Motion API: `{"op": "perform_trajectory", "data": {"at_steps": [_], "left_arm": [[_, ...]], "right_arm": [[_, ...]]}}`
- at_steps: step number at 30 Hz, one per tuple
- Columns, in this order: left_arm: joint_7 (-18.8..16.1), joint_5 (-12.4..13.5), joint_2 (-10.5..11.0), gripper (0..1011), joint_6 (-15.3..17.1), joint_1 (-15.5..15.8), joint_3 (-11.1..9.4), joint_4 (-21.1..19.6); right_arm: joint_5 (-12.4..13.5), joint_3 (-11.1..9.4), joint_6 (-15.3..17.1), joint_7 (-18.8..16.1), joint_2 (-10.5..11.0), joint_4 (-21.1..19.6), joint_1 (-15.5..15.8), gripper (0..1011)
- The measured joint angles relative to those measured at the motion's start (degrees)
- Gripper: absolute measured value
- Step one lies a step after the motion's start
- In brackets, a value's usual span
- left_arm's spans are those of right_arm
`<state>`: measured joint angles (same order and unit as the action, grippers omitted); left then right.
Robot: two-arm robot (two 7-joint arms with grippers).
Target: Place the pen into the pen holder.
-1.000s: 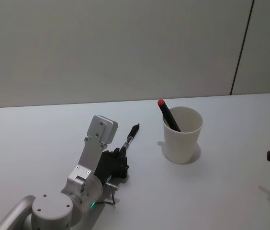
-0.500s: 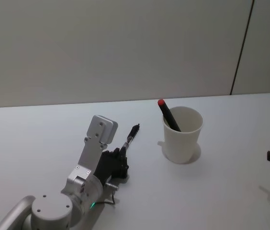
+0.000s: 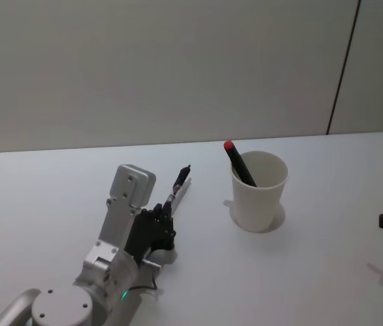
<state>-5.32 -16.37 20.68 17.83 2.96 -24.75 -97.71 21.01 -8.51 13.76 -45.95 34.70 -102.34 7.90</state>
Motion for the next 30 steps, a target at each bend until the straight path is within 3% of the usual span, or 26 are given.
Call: {"op": "perform_trajectory", "data": {"at_steps": [16,30], "left_arm": [[-2.4,-4.2,2.3,118,-6.7,-3.3,1.9,-3.4],[-1.8,-6.9,3.2,118,-12.4,-3.7,4.0,-7.0]], "right_arm": [[0.0,0.0,0.0,0.0,0.0,0.0,0.0,1002],[0.0,0.0,0.0,0.0,0.0,0.0,0.0,1002]]}}
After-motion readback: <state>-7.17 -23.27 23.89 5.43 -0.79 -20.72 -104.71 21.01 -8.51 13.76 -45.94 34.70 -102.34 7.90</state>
